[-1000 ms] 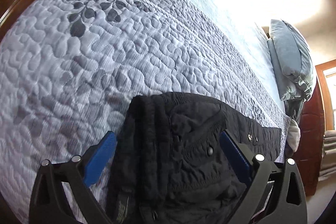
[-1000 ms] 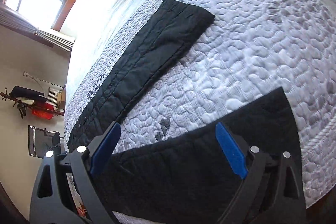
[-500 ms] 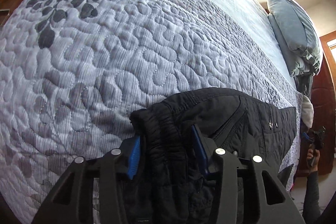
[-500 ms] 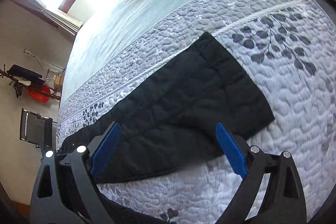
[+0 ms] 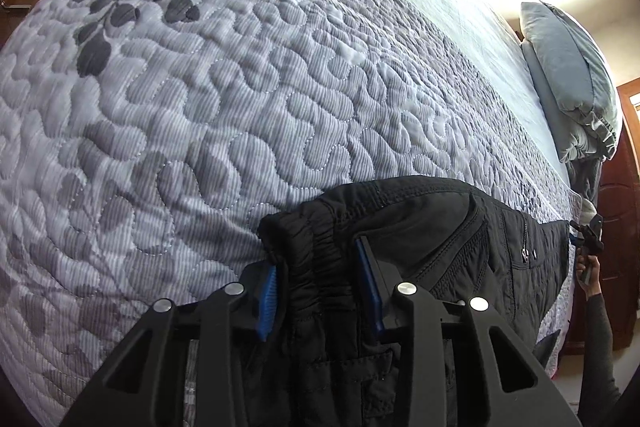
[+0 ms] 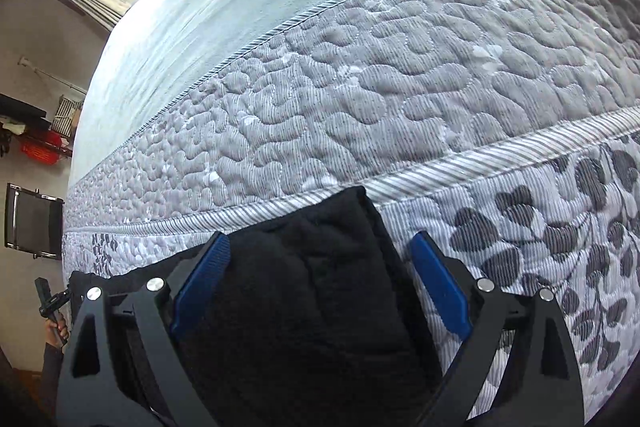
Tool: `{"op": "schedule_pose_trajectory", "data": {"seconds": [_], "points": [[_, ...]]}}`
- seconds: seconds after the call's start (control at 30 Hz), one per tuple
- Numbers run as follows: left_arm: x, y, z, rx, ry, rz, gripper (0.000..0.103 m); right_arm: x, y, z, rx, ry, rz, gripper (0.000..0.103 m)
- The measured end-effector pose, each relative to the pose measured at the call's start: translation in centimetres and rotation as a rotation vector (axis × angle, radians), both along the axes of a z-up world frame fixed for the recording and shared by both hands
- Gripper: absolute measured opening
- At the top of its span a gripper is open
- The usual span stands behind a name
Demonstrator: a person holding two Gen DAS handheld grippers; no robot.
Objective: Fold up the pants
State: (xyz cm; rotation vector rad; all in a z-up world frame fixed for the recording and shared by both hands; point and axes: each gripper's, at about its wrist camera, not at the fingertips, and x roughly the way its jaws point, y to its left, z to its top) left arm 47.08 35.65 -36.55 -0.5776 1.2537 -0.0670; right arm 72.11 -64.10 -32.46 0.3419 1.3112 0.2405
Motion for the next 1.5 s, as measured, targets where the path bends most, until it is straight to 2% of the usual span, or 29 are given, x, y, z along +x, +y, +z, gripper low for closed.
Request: {"op": "schedule_pose_trajectory", "data": {"seconds": [0.07,0.13,0.17,0.2,0.3,0.33,0.43,0.57,0.73,0.87,1.0,1.13,1.3,1.5], "points": [[0.1,-0.3,0.0,0.012,-0.001,0.008,0.035,0.2,0.5,-0.4,-0.016,0.000,0.030,0.090],[0.3,-0.8,0.0,0.033,0.002,0.018,0.034,0.2,0.5,-0.5,-0.058,0.009,0.030,0.061],[0.4,-1.2,0.1,0.045,0.004,0.024,0.032,0.1,0.0,-0.4,-0.047,0.013,0.022,0.024],[0.5,-1.6,0.2,0.063,0.005,0.025,0.029,-0.1,-0.5,-0.2,0.012,0.024,0.018,0.011],[0.7,-2.6,1.1,0.117,0.001,0.033,0.021,-1.7,-0.4,1.6,-0.004,-0.018,0.043,0.008],[0.6,-2.7,1.4,0.134,-0.002,0.047,0.011,-2.1,-0.4,2.2,-0.015,-0.031,0.042,0.008],[0.2,-2.2,2.8,0.128,-0.036,0.104,0.012,-3.8,-1.0,5.2,-0.012,-0.091,0.014,0.007],[-0.4,-2.9,5.5,0.137,-0.099,0.111,0.011,-6.9,-1.1,10.7,-0.007,-0.185,0.005,0.006],[-2.2,-3.8,10.3,0.129,-0.223,0.110,0.011,-12.3,-2.2,17.5,-0.024,-0.284,0.000,0.006],[-5.5,-4.4,14.2,0.100,-0.360,0.100,0.011,-18.4,-3.3,21.1,-0.025,-0.369,-0.026,0.006],[-9.5,-5.4,17.3,0.087,-0.469,0.072,0.011,-25.4,-4.3,22.2,-0.047,-0.418,-0.048,0.005],[-13.6,-5.9,18.5,0.064,-0.520,0.068,0.011,-32.7,-5.1,20.9,-0.079,-0.448,-0.093,0.005],[-18.6,-5.8,19.2,0.050,-0.540,0.077,0.011,-39.9,-5.8,19.3,-0.060,-0.471,-0.160,0.006],[-22.9,-4.8,17.7,0.009,-0.512,0.107,0.012,-45.4,-5.3,18.4,-0.070,-0.471,-0.214,0.006]]}}
